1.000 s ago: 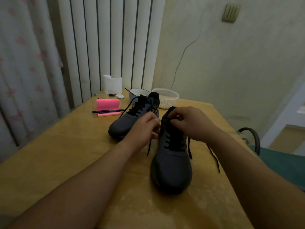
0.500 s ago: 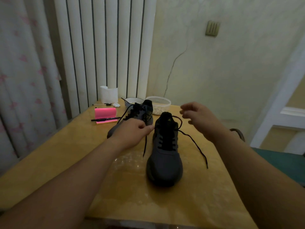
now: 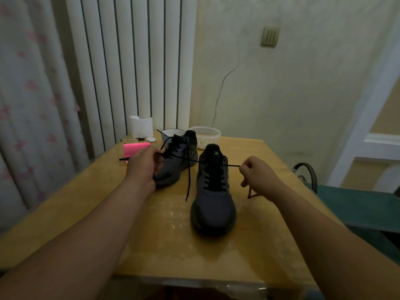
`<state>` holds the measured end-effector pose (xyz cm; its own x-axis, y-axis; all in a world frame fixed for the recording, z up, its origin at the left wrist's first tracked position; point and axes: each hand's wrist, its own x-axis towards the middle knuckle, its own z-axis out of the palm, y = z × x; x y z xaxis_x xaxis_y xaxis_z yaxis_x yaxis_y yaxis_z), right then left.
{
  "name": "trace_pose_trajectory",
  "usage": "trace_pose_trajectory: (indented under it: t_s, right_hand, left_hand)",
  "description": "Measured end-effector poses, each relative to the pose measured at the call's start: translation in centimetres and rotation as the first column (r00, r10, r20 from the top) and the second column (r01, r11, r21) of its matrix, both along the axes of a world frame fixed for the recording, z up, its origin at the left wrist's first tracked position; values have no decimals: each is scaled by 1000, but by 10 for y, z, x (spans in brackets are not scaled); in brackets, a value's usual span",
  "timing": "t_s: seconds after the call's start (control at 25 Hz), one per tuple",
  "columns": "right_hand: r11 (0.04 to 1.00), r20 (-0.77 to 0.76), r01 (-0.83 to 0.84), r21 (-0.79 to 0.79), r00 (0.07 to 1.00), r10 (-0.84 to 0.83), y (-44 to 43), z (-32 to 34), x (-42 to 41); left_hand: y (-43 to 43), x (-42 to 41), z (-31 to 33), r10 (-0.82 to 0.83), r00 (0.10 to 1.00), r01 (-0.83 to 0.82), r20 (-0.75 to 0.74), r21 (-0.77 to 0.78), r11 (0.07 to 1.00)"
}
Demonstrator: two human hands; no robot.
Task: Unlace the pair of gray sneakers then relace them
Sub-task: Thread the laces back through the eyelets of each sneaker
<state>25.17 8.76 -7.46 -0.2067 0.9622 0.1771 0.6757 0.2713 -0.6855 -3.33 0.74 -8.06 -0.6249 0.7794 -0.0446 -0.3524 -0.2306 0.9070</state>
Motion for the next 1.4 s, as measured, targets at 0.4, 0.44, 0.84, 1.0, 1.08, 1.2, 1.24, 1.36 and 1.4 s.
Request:
trace_pose_trajectory:
  t_s: [0.4,0.44,0.84,1.0,1.08,1.2,1.24,1.36,1.4]
  right_hand:
    - [842,47,-453,293,887,460,-42,73,-72]
    - [851,32,-444,280,890,454,-43,80,-78]
    - [961,-307,-243,132,912,273,-42,115,-70]
    - [971,-104,-224,85,967,232,-45,120,-73]
    - [955,87,-283,88,957,276,-48,122,-73]
    - [942,218,-331,50,924,313,-55,117,-72]
    - [939,162,-342,28,929,333,-56,117,-70]
    - [893,47,-439,-104,894,445,-49,107,-63]
    - [866,-38,-469,-172,882,470,-49,104,-60]
  left_hand:
    - [-22,55,70,-391,638,395,-664,-154,906]
    - [-22,57,76,-373,636,389,-676,-137,911]
    - [-15,70,62,-120,939,106,-323,-61,992]
    - [-21,94,73,-189,788,286,-585,77,955]
    - [-22,99,91,-197,758,355,-622,139,924]
    - [-22,106,107,-151,663,362,-733,137,922]
    - [-25,108,108,-168,645,380,-746,123,917]
    - [-31,112,106,-263,650,466,-713,101,879]
    - [-32,112,104,-283,659,484,-697,105,869]
